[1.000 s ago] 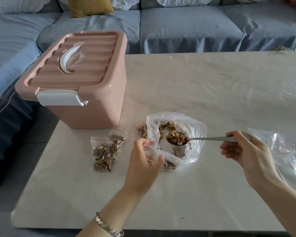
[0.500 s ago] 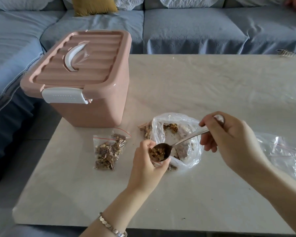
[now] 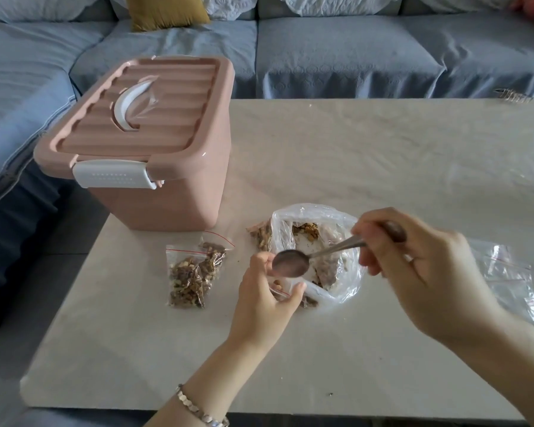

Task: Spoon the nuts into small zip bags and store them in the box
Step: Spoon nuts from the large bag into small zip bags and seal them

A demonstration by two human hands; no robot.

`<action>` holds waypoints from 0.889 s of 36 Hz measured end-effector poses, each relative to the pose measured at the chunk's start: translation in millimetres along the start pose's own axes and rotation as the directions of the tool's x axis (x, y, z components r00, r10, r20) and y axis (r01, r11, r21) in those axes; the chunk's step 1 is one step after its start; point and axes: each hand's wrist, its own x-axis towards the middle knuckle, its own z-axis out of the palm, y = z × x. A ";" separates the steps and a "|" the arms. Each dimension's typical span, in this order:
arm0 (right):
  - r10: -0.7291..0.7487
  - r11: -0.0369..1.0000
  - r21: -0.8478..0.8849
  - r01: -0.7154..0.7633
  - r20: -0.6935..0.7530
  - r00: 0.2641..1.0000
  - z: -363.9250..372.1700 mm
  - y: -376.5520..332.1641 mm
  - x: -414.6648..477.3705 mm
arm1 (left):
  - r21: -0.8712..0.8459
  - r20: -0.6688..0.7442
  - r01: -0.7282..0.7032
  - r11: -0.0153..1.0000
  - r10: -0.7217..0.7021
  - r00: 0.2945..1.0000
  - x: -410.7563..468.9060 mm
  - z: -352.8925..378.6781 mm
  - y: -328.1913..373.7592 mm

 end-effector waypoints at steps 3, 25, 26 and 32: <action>0.116 0.986 0.135 -0.095 -0.156 0.981 -8.4 11.1 -2.2 | -0.012 -0.024 0.028 1.000 -0.028 0.999 2.0 -4.4 -2.9; 0.757 0.589 0.573 -0.570 -0.145 0.637 84.9 63.1 -73.8 | -0.030 0.157 0.250 0.968 -0.243 0.957 15.0 -8.2 7.7; 0.766 0.576 0.583 -0.573 -0.141 0.627 87.1 61.0 -75.3 | -0.037 0.165 0.247 0.968 -0.238 0.957 14.9 -7.7 7.9; 0.826 0.448 0.692 -0.566 -0.079 0.558 89.7 49.3 -78.1 | -0.074 0.259 0.237 0.969 -0.211 0.943 15.2 -4.9 7.5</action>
